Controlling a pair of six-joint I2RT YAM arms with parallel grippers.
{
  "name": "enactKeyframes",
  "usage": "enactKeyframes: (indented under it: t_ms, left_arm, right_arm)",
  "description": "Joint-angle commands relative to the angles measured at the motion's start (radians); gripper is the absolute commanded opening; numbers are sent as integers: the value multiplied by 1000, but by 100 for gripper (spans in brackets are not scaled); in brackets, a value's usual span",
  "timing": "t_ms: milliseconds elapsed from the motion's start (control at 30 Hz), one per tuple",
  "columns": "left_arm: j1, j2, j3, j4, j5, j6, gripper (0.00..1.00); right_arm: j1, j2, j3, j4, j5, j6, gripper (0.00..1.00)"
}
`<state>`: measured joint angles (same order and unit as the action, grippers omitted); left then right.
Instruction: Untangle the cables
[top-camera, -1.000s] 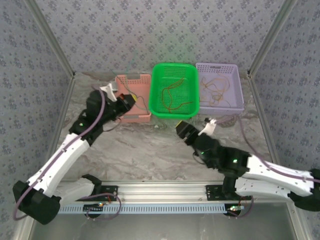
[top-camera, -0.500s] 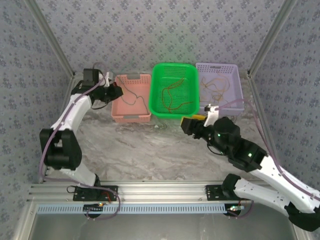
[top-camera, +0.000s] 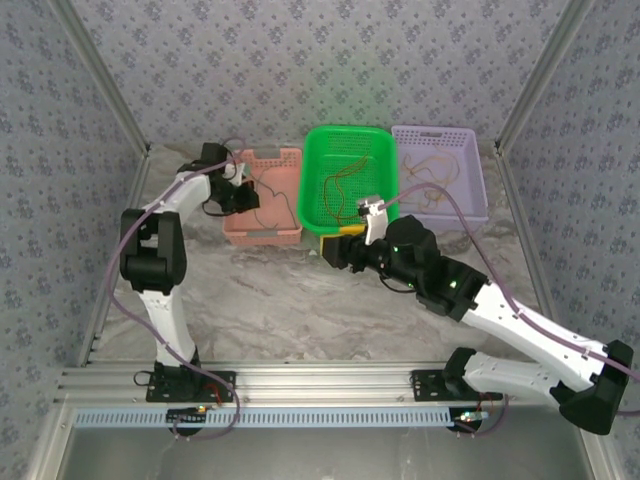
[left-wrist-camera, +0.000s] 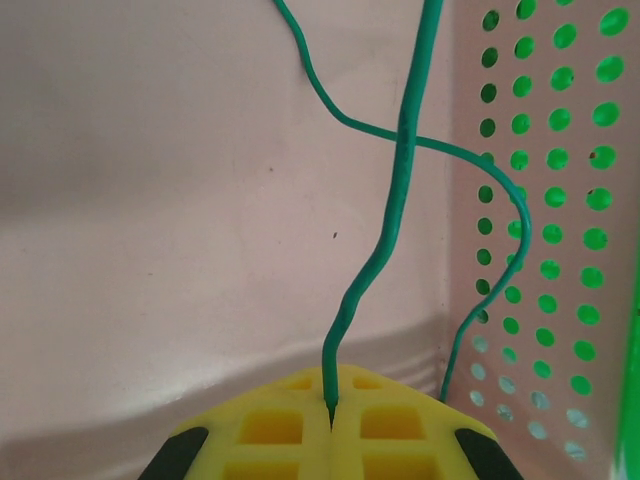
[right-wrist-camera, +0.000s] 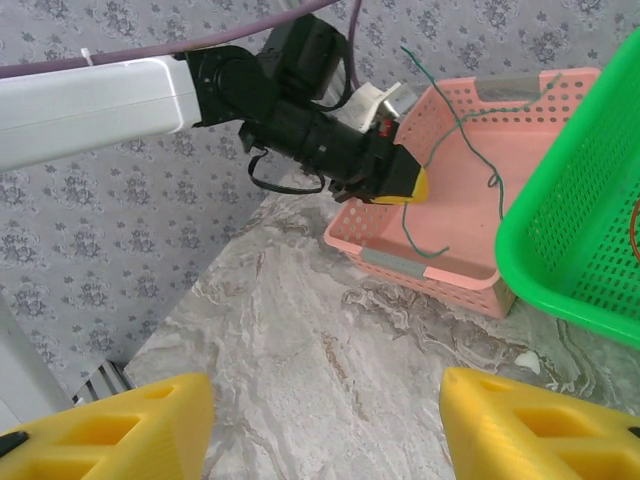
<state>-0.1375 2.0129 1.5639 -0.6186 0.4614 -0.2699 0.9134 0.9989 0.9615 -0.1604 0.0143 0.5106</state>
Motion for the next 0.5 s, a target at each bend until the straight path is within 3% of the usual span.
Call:
enactKeyframes:
  t_ms: [0,233,267,333,400,467]
  left_arm:
    - [-5,23,44,-37,-49,15,0]
    - [-15,33,69,-86,-125,8,2]
    - [-17,22,69,-90,-139,6,12]
    - [-26,-21,56,-88,-182,-4,45]
    - [-35,-84,33,-75,-236,-19,59]
    - [-38,-170,0,-66,-285,-47,68]
  right_arm:
    - [12,4,29,41,-17,-22,63]
    - [17,7,26,19,20,-22,64]
    - [18,8,30,12,30,-24,65]
    - [19,4,42,-10,63,-34,66]
    - [18,-9,51,-31,116,-40,68]
    - [16,-25,64,-60,161,-64,69]
